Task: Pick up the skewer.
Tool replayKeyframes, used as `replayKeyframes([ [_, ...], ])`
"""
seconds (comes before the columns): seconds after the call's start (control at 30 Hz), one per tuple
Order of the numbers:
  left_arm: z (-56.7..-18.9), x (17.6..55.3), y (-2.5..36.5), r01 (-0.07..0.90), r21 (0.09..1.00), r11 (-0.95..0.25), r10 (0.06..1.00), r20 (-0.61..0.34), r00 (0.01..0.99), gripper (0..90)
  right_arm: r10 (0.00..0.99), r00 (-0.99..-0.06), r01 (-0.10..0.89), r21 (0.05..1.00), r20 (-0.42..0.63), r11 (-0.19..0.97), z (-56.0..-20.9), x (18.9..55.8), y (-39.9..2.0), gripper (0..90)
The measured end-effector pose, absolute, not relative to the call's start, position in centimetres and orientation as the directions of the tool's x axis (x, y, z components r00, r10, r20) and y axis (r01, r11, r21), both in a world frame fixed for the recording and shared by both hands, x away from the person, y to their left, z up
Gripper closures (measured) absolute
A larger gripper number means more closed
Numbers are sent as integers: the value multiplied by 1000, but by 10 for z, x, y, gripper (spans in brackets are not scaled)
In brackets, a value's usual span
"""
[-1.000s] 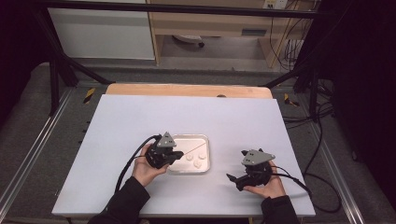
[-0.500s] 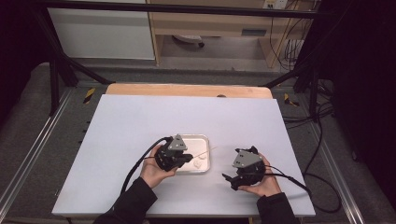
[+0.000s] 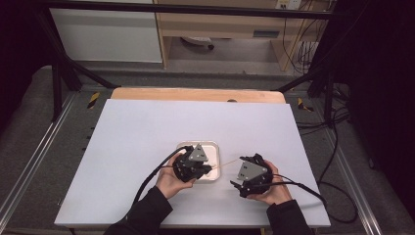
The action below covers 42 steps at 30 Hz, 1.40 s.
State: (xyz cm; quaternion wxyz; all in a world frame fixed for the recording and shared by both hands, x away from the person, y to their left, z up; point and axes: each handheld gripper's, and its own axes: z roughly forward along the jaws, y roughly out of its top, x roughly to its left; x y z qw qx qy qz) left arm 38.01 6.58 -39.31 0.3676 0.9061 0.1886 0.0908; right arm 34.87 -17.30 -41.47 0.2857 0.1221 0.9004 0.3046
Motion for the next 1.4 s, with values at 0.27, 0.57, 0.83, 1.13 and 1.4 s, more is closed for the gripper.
replayKeyframes([
  [0.27, -391, 377, 52, 256, 689, -678, 379, 28, 925, 889, 308, -804, -36, 559, -508, 828, -418, 349, -170, 285],
  [0.57, -389, 373, 40, 232, 676, -700, 345, 34, 938, 889, 193, -776, -147, 469, -601, 871, -420, 347, -170, 447],
  [0.83, -387, 371, 33, 216, 667, -713, 324, 40, 945, 888, 72, -743, -239, 363, -666, 901, -421, 346, -166, 569],
  [1.13, -387, 370, 31, 206, 663, -719, 309, 39, 950, 889, -24, -712, -311, 284, -702, 907, -422, 345, -163, 718],
  [1.4, -388, 370, 31, 201, 659, -725, 298, 37, 954, 888, -67, -707, -338, 253, -704, 906, -424, 343, -162, 804],
])
